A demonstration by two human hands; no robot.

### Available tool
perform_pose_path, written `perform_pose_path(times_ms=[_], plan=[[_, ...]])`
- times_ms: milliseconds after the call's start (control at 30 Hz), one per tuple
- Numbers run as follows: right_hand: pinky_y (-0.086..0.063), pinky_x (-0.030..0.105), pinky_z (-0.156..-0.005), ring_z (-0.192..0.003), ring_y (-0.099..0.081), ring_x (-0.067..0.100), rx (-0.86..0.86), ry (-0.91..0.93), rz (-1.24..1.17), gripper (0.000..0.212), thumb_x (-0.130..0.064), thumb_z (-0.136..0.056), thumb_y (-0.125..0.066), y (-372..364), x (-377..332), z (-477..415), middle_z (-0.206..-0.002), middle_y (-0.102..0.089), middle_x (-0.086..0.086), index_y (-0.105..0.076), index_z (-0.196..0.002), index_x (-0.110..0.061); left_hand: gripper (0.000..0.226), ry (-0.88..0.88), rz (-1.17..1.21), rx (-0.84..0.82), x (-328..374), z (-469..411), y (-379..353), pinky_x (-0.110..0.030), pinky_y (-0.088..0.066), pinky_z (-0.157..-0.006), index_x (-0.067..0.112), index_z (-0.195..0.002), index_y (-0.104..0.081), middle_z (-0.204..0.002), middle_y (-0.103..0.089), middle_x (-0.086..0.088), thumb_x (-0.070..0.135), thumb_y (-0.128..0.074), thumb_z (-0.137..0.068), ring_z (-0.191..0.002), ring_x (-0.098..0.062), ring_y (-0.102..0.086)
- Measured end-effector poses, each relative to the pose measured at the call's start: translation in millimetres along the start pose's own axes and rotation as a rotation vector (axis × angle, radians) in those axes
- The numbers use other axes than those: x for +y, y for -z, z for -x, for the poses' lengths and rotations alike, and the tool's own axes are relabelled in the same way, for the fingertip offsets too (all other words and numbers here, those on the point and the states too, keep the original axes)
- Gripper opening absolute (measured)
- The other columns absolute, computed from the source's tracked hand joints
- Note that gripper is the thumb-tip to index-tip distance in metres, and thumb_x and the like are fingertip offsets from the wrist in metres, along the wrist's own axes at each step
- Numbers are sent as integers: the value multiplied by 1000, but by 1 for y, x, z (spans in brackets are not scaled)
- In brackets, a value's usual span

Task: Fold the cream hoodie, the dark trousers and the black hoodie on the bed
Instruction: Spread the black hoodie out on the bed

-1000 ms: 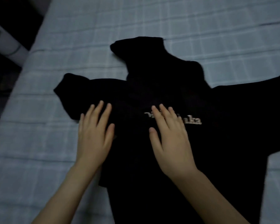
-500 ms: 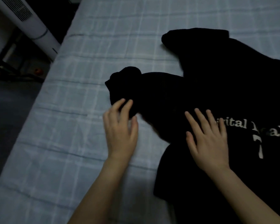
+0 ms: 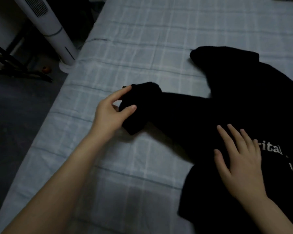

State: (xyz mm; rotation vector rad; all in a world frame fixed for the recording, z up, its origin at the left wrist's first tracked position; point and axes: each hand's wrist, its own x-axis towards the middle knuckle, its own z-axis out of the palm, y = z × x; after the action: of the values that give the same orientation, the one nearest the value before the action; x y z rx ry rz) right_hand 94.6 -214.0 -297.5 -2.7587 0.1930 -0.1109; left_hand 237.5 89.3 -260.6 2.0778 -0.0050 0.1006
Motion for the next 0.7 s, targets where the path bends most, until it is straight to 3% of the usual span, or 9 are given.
perform_pose_path(times_ms=[67, 167, 233, 267, 333, 400, 500, 600, 700], plan=[[-14, 55, -121, -148, -26, 31, 35, 62, -35, 64, -46, -92, -37, 7, -23, -7, -158, -35, 4, -33, -154, -31, 45, -53, -60, -12, -1, 3, 41, -10, -42, -60, 37, -111, -69, -83, -65, 23, 7, -80, -78, -55, 5, -51], [-14, 55, -119, -147, -28, 30, 39, 171, 7, 63, -47, -93, -38, -1, -54, -25, -158, -35, 2, -29, -154, -35, 36, -128, -265, 7, -19, 5, 89, -3, -40, -78, 35, -89, -73, -97, -62, 22, 4, -80, -73, -90, 16, -57], [-15, 57, -118, -147, -29, 32, -52, 171, 72, 63, -49, -93, -33, -17, -66, -34, -159, -35, 2, -28, -155, -37, 38, -90, -390, 42, -46, 9, 100, -14, -42, -88, 26, -72, -67, -102, -61, 18, -10, -74, -67, -102, 6, -59], [-15, 58, -118, -147, -28, 32, -122, 156, 114, 64, -51, -92, -28, -27, -68, -36, -159, -34, 3, -27, -155, -38, 37, -55, -409, 39, -60, 13, 100, -25, -44, -90, 20, -71, -59, -105, -62, 10, -14, -71, -66, -108, -9, -62], [-15, 58, -118, -148, -28, 32, -224, 143, 208, 66, -53, -91, -20, -47, -66, -36, -161, -32, 3, -25, -155, -38, 35, 63, -369, 18, -85, 22, 98, -30, -41, -90, 11, -85, -51, -114, -59, -1, -11, -73, -69, -116, -24, -58], [-18, 59, -116, -145, -34, 33, -218, 150, 247, 65, -50, -92, -23, -59, -59, -34, -158, -37, 5, -31, -154, -35, 40, 85, -308, 56, -95, 27, 96, -25, -39, -92, 11, -104, -55, -119, -56, 1, 4, -76, -71, -115, -19, -53], [-22, 59, -113, -141, -39, 35, -161, 172, 255, 62, -47, -94, -29, -66, -52, -33, -155, -42, 8, -34, -153, -32, 45, 239, 6, 175, -88, 19, 99, -16, -45, -85, 29, -107, -63, -121, -60, -3, 15, -60, -64, -113, -17, -54], [-24, 59, -111, -139, -41, 36, -131, 176, 272, 62, -46, -93, -30, -68, -51, -32, -153, -44, 10, -36, -153, -29, 50, 472, 22, 300, -85, 1, 95, -38, -49, -97, 24, -129, -52, -134, -52, -16, 34, -70, -83, -118, -29, -54], [-25, 59, -111, -137, -43, 37, -144, 150, 263, 63, -45, -92, -31, -67, -62, -30, -152, -45, 12, -40, -151, -26, 72, 506, -1, 161, -77, -10, 87, -35, -45, -105, 19, -146, -36, -137, -52, -17, 21, -75, -86, -123, -32, -54]])
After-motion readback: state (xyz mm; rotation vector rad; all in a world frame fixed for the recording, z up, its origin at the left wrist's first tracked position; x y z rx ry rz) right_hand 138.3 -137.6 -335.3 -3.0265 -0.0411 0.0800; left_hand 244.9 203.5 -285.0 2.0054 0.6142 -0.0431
